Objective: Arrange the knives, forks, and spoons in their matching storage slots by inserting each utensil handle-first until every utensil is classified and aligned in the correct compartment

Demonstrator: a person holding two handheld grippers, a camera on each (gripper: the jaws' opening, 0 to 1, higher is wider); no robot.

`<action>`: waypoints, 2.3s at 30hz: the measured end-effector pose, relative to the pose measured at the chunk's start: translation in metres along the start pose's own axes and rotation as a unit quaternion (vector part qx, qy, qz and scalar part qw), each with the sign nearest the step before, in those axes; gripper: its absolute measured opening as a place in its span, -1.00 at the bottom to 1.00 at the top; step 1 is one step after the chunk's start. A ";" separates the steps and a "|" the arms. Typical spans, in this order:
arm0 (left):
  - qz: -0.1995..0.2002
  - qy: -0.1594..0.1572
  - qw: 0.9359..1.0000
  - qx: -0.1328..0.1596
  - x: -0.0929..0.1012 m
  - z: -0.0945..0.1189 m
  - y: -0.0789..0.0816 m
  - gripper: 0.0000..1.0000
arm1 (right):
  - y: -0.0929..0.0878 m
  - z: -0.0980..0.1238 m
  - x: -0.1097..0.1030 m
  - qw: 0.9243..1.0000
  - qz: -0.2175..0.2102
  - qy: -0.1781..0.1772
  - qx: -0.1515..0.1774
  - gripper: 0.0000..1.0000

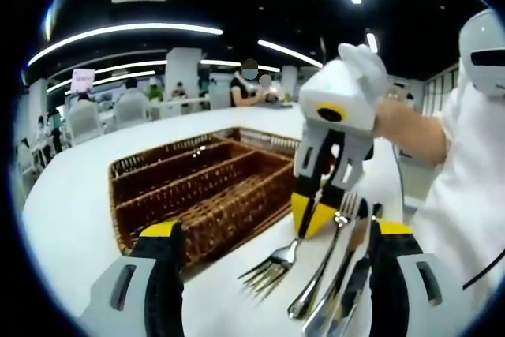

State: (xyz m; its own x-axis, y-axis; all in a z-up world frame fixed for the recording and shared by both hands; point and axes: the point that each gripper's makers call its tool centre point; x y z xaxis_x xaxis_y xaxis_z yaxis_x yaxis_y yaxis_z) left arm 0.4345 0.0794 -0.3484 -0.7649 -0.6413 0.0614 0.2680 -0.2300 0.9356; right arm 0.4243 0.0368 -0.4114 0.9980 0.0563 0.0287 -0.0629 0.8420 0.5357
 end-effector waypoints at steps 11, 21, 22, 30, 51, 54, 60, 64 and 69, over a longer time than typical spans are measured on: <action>0.000 0.000 1.000 0.001 0.000 0.000 0.000 0.98 | -0.001 0.000 -0.002 1.000 0.002 0.012 -0.002 -0.90; 0.001 -0.001 1.000 0.002 0.002 0.000 0.000 0.98 | -0.004 0.002 0.000 0.999 -0.012 0.030 0.004 -0.88; 0.001 -0.001 1.000 0.002 0.002 0.000 0.000 0.98 | -0.004 0.002 0.000 0.999 -0.015 0.034 0.007 -0.89; -0.001 -0.001 1.000 -0.001 0.002 0.001 -0.001 0.97 | -0.004 0.002 -0.002 0.998 -0.025 0.049 0.014 -0.93; -0.006 0.000 1.000 -0.002 0.004 0.001 0.003 0.97 | 0.004 0.020 0.000 1.000 -0.004 0.017 -0.009 -0.95; -0.006 0.001 1.000 0.000 0.004 0.001 0.003 0.97 | 0.006 0.025 0.001 1.000 -0.002 0.013 -0.011 -0.95; -0.005 0.002 1.000 0.001 0.004 0.003 0.003 0.97 | 0.011 0.036 0.006 1.000 0.008 0.003 -0.014 -0.95; -0.004 0.003 1.000 0.002 0.003 0.003 0.003 0.97 | 0.016 0.043 0.009 1.000 0.013 -0.005 -0.014 -0.95; -0.004 0.006 1.000 0.005 0.002 0.004 0.004 0.97 | 0.020 0.053 0.017 1.000 0.018 -0.016 -0.016 -0.95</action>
State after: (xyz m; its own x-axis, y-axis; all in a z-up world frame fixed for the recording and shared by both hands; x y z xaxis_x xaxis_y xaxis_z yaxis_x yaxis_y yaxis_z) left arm 0.4320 0.0805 -0.3430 -0.7604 -0.6475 0.0499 0.2558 -0.2280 0.9395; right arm 0.4407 0.0260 -0.3556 0.9948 0.0704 0.0742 -0.0984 0.8565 0.5067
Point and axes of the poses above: the point that each gripper's makers call its tool centre point, and the gripper's own axes: z roughly backward along the fingers, x roughly to its right, y roughly out of its top, and after that the axes turned 1 degree about -x, right-handed
